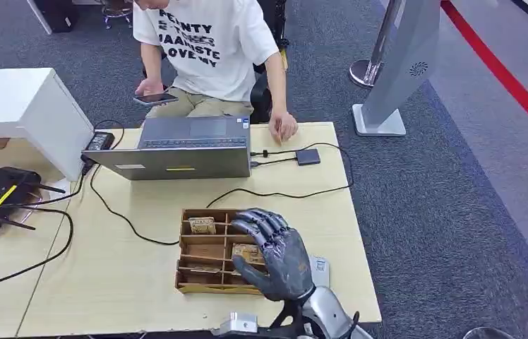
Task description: Pass the card to the sensor for recognition and then transmit it.
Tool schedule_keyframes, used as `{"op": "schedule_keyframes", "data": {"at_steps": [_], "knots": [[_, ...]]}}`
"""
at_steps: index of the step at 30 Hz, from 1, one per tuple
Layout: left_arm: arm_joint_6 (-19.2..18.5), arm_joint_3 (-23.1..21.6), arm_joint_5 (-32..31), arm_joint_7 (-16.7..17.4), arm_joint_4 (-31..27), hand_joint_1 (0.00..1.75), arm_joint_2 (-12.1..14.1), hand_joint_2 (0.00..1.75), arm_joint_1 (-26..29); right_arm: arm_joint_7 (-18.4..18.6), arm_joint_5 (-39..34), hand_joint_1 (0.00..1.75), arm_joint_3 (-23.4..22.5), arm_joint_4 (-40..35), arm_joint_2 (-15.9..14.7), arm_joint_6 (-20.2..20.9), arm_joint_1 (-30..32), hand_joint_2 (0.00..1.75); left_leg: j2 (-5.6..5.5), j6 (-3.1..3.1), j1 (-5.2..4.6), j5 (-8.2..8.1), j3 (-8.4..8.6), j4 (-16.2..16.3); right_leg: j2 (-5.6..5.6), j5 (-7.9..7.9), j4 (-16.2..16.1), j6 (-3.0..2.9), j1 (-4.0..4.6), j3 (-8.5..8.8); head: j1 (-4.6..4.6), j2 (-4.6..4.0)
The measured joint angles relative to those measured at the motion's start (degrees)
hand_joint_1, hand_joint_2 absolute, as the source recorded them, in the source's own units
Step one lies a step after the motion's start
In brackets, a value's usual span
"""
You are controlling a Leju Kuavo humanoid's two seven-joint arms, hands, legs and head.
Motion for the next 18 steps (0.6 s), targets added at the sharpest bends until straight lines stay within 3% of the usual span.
{"op": "schedule_keyframes", "data": {"at_steps": [10,18], "knots": [[-0.6,0.0,-0.4,1.4,0.0,0.00,-0.1,0.00,-0.3,2.1,1.4,0.70,1.7,2.4,1.2,0.1,-2.5,1.75,0.00,0.00,0.00,0.00,0.00,0.0,0.01,0.00,0.0,0.00,0.00,0.00,-0.02,0.00],[-0.7,0.0,-0.9,1.6,0.0,0.00,-0.1,0.00,-0.5,3.3,3.0,0.65,2.4,4.3,2.1,0.2,-4.2,1.75,0.00,0.00,0.00,0.00,0.00,0.0,0.01,0.00,0.0,0.00,0.00,0.00,0.00,0.00]]}}
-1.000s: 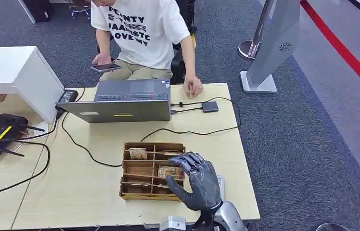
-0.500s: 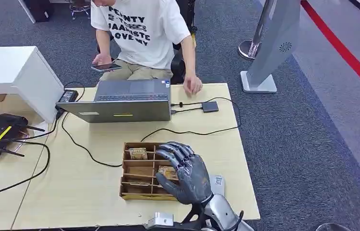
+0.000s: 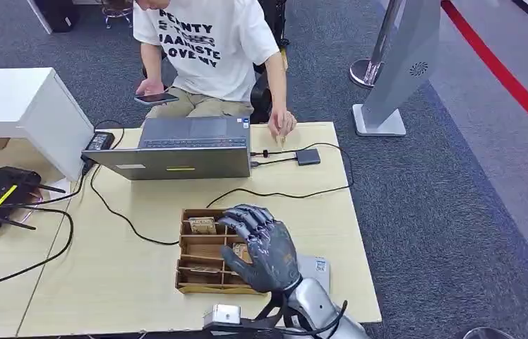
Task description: Pass the card to the sensor for recognition and then transmit it.
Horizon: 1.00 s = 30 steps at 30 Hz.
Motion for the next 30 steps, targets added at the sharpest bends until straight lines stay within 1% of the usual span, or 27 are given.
{"op": "schedule_keyframes", "data": {"at_steps": [3,4,5,6,8,10,11,12,14,15,16,17,18,19,21,22,25,26,30], "knots": [[-0.2,0.0,0.0,0.1,0.0,0.00,0.0,0.00,-0.2,0.9,1.1,0.66,0.4,1.0,0.2,0.0,-0.5,1.75,0.00,0.00,0.00,0.00,0.00,0.0,0.00,0.00,0.0,0.00,0.00,0.00,-0.02,0.00],[-0.2,0.0,0.0,0.1,0.0,0.00,0.0,0.00,-0.2,1.2,1.6,0.80,0.4,1.3,0.2,-0.1,-0.6,1.75,-0.01,0.00,0.00,0.00,0.00,0.0,-0.01,0.00,0.0,0.00,0.00,0.00,0.00,0.00],[-0.2,0.0,0.0,0.1,0.0,0.00,0.0,0.00,-0.3,1.7,2.3,0.80,0.4,1.6,0.2,-0.2,-0.6,1.75,0.00,0.00,0.00,0.00,0.00,0.0,-0.01,0.00,0.0,0.00,0.00,0.00,0.00,0.00],[-0.3,0.0,0.0,0.1,0.0,0.00,0.0,0.00,-0.3,2.0,3.0,0.93,0.4,1.8,0.2,-0.3,-0.6,1.75,0.00,0.00,0.00,0.00,0.00,0.0,-0.01,0.00,0.0,0.00,0.00,0.00,-0.02,0.00],[-0.2,0.0,0.0,-0.1,0.0,0.00,0.0,0.00,-0.3,2.9,4.2,0.91,0.5,2.2,0.2,-0.4,-0.6,1.75,0.00,0.00,0.00,0.00,0.00,0.0,0.01,0.00,0.0,0.00,0.00,-0.01,0.00,0.00],[-0.1,0.0,0.1,-0.6,0.0,0.00,0.0,0.00,-0.3,3.1,4.7,0.79,0.5,2.5,-0.1,-0.4,-0.8,1.75,0.00,0.00,0.00,0.00,0.00,0.0,0.01,0.00,0.0,0.00,0.00,0.00,0.00,0.00],[-0.1,0.0,0.2,-0.7,0.0,0.00,0.0,0.00,-0.3,3.4,4.7,0.79,0.5,2.7,-0.4,-0.4,-1.1,1.75,0.00,0.00,-0.01,0.00,0.00,0.0,0.00,0.00,0.0,0.00,-0.01,-0.01,-0.02,0.00],[-0.1,0.0,0.3,-0.8,0.0,0.00,0.0,0.00,-0.3,3.5,4.5,0.73,0.4,3.0,-1.0,-0.4,-1.7,1.75,0.00,0.00,-0.01,0.00,0.00,0.0,0.00,0.00,0.0,0.00,-0.01,0.00,0.00,0.00],[0.0,0.0,0.6,-0.8,0.0,0.00,0.0,0.00,-0.2,3.2,3.8,0.73,0.0,3.3,-1.9,-0.3,-2.2,1.75,0.00,0.01,-0.01,0.00,0.00,0.0,0.00,0.01,0.0,0.01,-0.01,0.00,0.00,0.00],[0.0,0.0,0.7,-0.8,0.0,0.00,0.0,0.00,-0.2,3.0,3.8,0.77,-0.1,3.3,-2.2,-0.2,-2.3,1.75,0.00,0.01,-0.01,0.00,0.01,0.0,0.01,0.01,0.0,0.01,-0.01,0.00,0.00,0.00],[0.0,0.0,0.9,-0.8,0.0,0.00,0.0,0.00,-0.1,2.9,3.8,0.87,-0.2,3.3,-2.6,-0.2,-2.3,1.75,0.00,0.01,-0.01,0.00,0.01,0.0,0.01,0.01,0.0,0.01,-0.01,0.00,0.00,0.00],[0.1,0.0,0.9,-0.9,0.0,0.00,0.0,0.00,-0.1,2.8,3.8,0.86,-0.2,3.3,-2.9,-0.2,-2.3,1.75,0.00,0.01,-0.01,0.00,0.00,0.0,0.00,0.01,0.0,0.01,-0.01,0.00,-0.02,0.00],[0.1,0.0,0.9,-1.0,0.0,0.00,0.0,0.00,-0.1,2.8,3.8,0.77,-0.2,3.3,-3.3,-0.2,-2.3,1.75,-0.01,0.01,-0.01,0.00,0.00,0.0,-0.01,0.01,0.0,0.01,-0.01,0.00,0.02,0.00],[0.1,0.0,1.1,-1.5,0.0,0.00,0.0,0.00,0.0,2.8,3.9,0.73,-0.2,3.1,-3.7,-0.1,-2.3,1.75,-0.01,0.00,-0.01,0.00,0.00,0.0,-0.01,0.01,0.0,0.00,-0.01,0.00,0.00,0.00],[0.1,0.0,1.2,-2.1,0.0,0.00,0.1,0.00,0.2,3.0,4.1,0.75,-0.2,2.6,-4.4,0.3,-2.3,1.75,0.00,0.00,-0.01,-0.01,0.01,0.0,0.02,0.01,0.0,0.00,0.00,-0.02,-0.02,0.00],[0.1,0.0,1.4,-2.3,0.0,0.00,0.1,0.00,0.3,3.1,4.1,0.79,-0.2,2.3,-4.8,0.5,-2.3,1.75,0.00,0.00,-0.01,-0.01,0.01,0.0,0.02,0.01,0.0,0.00,0.00,-0.02,-0.02,0.00],[0.2,0.0,1.6,-2.3,0.0,0.00,0.2,0.00,0.6,3.8,4.2,0.77,-0.2,0.7,-6.1,1.5,-2.3,1.75,0.00,0.00,-0.01,-0.01,0.00,0.0,0.01,0.00,0.0,0.00,0.00,-0.02,-0.02,0.00],[0.2,0.0,1.7,-2.3,0.0,0.00,0.2,0.00,0.6,3.9,4.2,0.80,-0.2,0.4,-6.4,1.7,-2.3,1.75,0.00,0.00,-0.01,-0.01,0.00,0.0,0.01,0.00,0.0,0.00,0.00,-0.02,-0.02,0.00],[0.3,0.0,2.0,-2.4,0.0,0.00,0.2,0.00,0.6,4.0,4.0,0.77,-0.2,-1.3,-7.6,2.9,-2.2,1.75,0.00,0.00,-0.01,-0.01,0.00,0.0,0.01,0.01,0.0,0.01,-0.01,-0.01,-0.02,0.00]]}}
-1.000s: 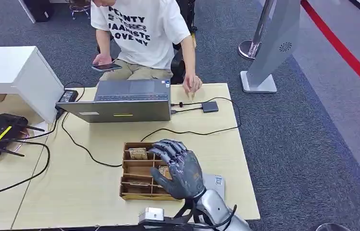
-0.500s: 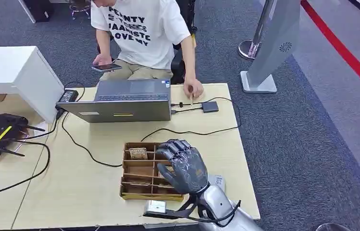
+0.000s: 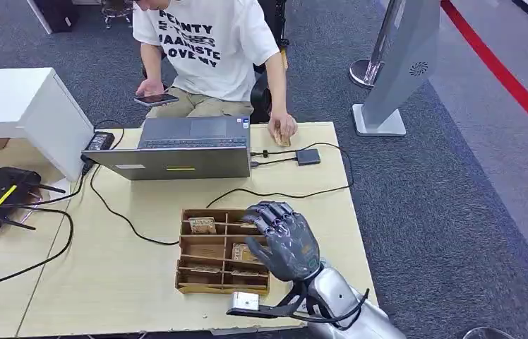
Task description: Pass the card to the sensor for recognition and then transmit it.
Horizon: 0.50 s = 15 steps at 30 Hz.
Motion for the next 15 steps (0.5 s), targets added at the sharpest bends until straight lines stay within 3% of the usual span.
{"op": "schedule_keyframes", "data": {"at_steps": [5,7,15], "knots": [[0.2,0.0,0.2,0.0,0.0,0.00,0.1,0.00,0.0,0.0,-0.4,0.75,0.2,-1.5,-0.9,1.0,0.1,1.75,0.00,0.00,0.00,0.00,0.00,0.0,0.00,0.00,0.0,0.00,0.00,0.00,0.00,0.00],[0.2,0.0,0.3,0.0,0.0,0.00,0.1,0.00,0.0,0.0,-0.5,0.87,0.3,-1.8,-1.1,1.3,0.2,1.75,0.00,0.00,0.00,0.00,0.00,0.0,0.00,0.00,0.0,0.00,0.00,0.00,0.02,0.00],[0.2,0.0,0.1,0.8,0.0,0.00,0.1,0.00,0.0,0.0,-1.9,0.77,1.7,-1.9,-1.1,3.8,-0.3,1.75,0.00,0.00,0.00,0.00,-0.01,0.0,-0.01,0.00,0.0,0.00,0.00,0.01,0.00,0.00]]}}
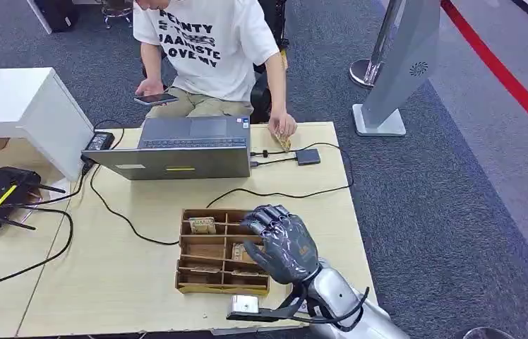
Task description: Pass the card to the sensor for recognition and then transmit it.
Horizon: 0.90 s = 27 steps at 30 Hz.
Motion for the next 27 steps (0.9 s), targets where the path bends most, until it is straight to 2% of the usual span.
{"op": "schedule_keyframes", "data": {"at_steps": [6,10,15,24,27], "knots": [[0.0,0.0,-0.1,0.2,0.0,0.00,0.0,0.00,0.0,2.4,1.1,0.77,2.4,0.2,0.8,1.4,-0.1,1.75,0.00,0.00,0.00,0.00,0.00,0.0,0.00,0.00,0.0,0.00,0.00,0.01,0.02,0.00],[0.0,0.0,-0.2,0.2,0.0,0.00,0.0,0.00,0.0,3.1,0.5,0.91,3.3,0.7,1.0,2.1,-0.5,1.75,0.00,0.00,0.00,0.00,0.00,0.0,0.01,0.00,0.0,0.00,0.00,0.01,0.02,0.00],[0.0,0.0,-0.2,0.2,0.0,0.00,0.0,0.00,0.0,2.8,-1.3,0.89,3.6,3.1,1.0,2.8,-3.3,1.75,-0.01,0.02,0.00,0.02,0.02,0.0,-0.02,0.01,0.0,0.00,0.00,0.03,0.02,0.00],[-0.4,0.0,-0.5,0.2,0.0,0.00,-0.1,0.00,0.0,3.1,-1.2,0.89,2.4,6.3,1.0,2.6,-4.3,1.75,0.00,0.02,0.00,0.02,0.01,0.0,-0.01,0.01,0.0,0.01,0.00,0.02,0.02,0.00],[-0.5,0.0,-0.5,0.2,0.0,0.00,-0.2,0.00,-0.1,3.3,-1.1,0.82,2.0,6.8,1.1,2.6,-4.6,1.75,0.00,0.02,0.00,0.02,0.01,0.0,-0.01,0.01,0.0,0.01,0.00,0.02,0.02,0.00]]}}
